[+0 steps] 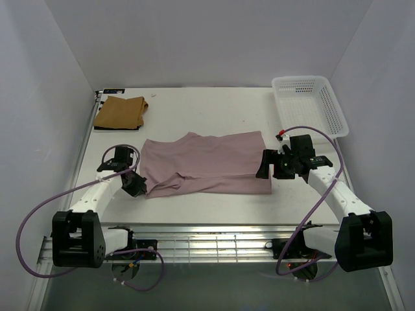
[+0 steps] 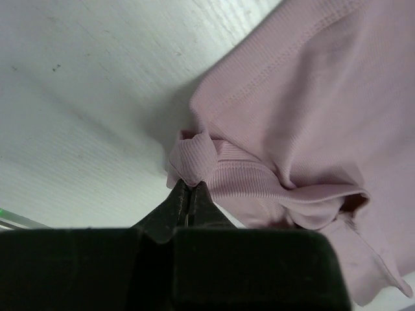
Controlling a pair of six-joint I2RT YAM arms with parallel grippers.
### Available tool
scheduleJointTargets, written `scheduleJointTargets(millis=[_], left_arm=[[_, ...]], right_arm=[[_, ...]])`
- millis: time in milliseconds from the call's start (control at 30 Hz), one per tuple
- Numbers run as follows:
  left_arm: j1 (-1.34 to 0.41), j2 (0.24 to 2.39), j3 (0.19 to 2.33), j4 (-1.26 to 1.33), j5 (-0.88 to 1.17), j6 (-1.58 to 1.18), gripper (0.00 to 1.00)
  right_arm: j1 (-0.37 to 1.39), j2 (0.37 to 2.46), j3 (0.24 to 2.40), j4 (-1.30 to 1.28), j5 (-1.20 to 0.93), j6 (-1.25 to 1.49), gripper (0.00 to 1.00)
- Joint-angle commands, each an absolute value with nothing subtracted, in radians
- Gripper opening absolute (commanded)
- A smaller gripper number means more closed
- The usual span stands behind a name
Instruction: Fold and stack the tank tops
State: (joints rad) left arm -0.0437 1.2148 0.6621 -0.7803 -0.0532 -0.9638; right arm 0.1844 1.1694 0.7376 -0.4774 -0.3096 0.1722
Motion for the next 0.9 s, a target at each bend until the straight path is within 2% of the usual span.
scheduleJointTargets(millis=[0,867], left_arm=[[-0.035,1.173,0.718,-0.756,0.023,-0.934,0.0],[0.075,1.551,1.042,-0.727,0.219,-0.853,0.0]], right_arm=[[0.187,1.167,0.761,-0.5,-0.298,0.153,0.9],[0.187,1.209,0.758,-0.479,-0.25,0.135,0.9]])
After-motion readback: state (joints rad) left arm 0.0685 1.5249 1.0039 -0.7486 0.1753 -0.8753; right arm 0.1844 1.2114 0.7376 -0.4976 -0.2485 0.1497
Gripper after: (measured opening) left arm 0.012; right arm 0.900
